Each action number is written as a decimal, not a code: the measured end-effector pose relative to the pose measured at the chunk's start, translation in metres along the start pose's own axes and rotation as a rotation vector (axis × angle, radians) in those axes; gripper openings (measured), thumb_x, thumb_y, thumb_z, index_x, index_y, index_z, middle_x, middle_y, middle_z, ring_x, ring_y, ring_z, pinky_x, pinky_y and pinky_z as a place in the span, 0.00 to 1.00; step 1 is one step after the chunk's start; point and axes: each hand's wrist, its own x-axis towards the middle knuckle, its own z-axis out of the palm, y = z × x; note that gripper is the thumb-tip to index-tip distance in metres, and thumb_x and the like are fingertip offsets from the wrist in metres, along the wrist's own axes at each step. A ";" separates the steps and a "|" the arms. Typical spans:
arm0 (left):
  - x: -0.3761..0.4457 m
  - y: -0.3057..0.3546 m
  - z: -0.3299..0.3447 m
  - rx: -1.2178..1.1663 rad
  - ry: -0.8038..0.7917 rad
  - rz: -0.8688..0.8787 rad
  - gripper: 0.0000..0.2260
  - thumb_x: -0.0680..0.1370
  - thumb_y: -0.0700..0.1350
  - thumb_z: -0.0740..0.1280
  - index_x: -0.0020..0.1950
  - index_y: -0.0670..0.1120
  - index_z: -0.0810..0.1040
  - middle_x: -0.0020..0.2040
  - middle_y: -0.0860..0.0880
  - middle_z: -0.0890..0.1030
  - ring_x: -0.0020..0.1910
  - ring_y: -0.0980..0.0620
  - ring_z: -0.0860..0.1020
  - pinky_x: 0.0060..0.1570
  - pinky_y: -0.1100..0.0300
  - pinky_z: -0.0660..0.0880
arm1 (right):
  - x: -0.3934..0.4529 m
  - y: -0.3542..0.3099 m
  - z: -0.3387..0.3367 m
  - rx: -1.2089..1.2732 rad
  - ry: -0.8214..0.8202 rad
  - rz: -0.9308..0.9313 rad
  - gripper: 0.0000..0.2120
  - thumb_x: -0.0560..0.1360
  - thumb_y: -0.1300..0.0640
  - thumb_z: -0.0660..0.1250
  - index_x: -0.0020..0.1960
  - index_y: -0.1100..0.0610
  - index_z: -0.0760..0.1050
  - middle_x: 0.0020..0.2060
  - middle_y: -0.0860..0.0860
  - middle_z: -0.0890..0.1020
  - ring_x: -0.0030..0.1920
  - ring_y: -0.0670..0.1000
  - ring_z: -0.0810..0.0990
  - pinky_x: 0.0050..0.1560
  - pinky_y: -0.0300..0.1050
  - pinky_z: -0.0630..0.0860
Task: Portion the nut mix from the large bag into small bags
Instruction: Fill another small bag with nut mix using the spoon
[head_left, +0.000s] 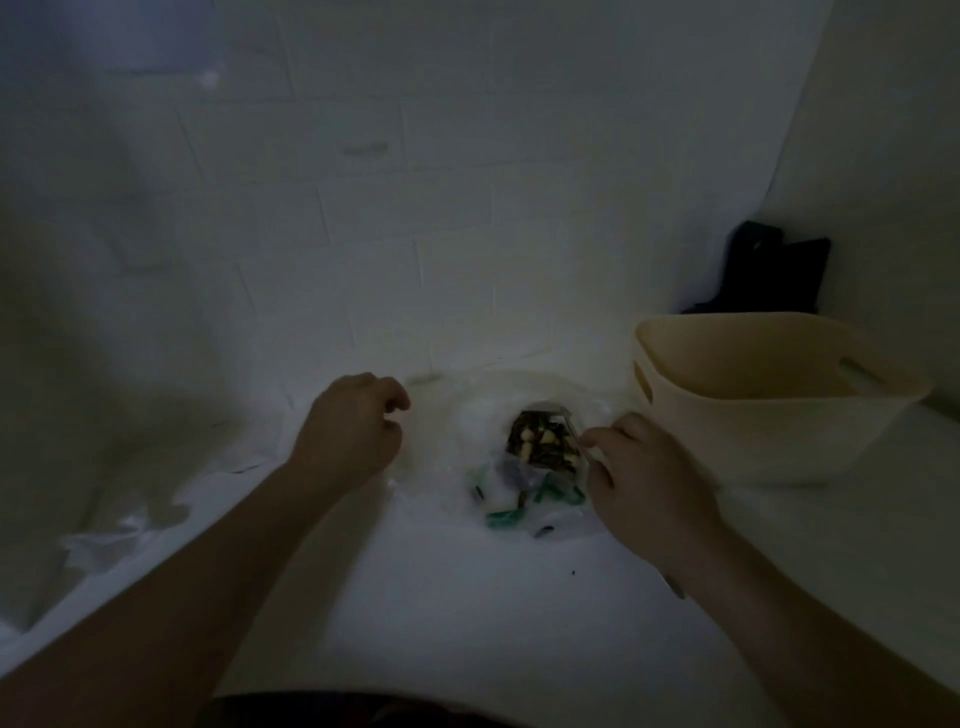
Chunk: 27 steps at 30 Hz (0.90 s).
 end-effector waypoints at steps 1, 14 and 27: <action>-0.001 -0.003 0.005 0.087 -0.086 -0.046 0.12 0.77 0.46 0.70 0.61 0.50 0.83 0.54 0.47 0.83 0.54 0.43 0.80 0.55 0.53 0.75 | 0.000 -0.001 -0.001 0.015 0.001 0.006 0.14 0.80 0.54 0.63 0.63 0.53 0.80 0.55 0.51 0.76 0.47 0.53 0.78 0.48 0.52 0.80; 0.017 -0.016 0.010 -0.029 -0.290 -0.149 0.10 0.86 0.45 0.60 0.61 0.49 0.80 0.53 0.45 0.83 0.49 0.46 0.80 0.48 0.57 0.74 | 0.028 -0.017 0.002 0.119 -0.009 -0.059 0.15 0.81 0.54 0.62 0.66 0.50 0.79 0.56 0.47 0.75 0.47 0.52 0.79 0.45 0.48 0.77; 0.023 -0.017 -0.006 -0.196 -0.277 -0.365 0.06 0.77 0.48 0.75 0.52 0.51 0.82 0.53 0.49 0.82 0.50 0.49 0.81 0.54 0.55 0.80 | 0.028 -0.023 -0.010 0.171 -0.001 -0.067 0.13 0.80 0.54 0.64 0.64 0.50 0.79 0.57 0.47 0.76 0.52 0.51 0.81 0.51 0.48 0.79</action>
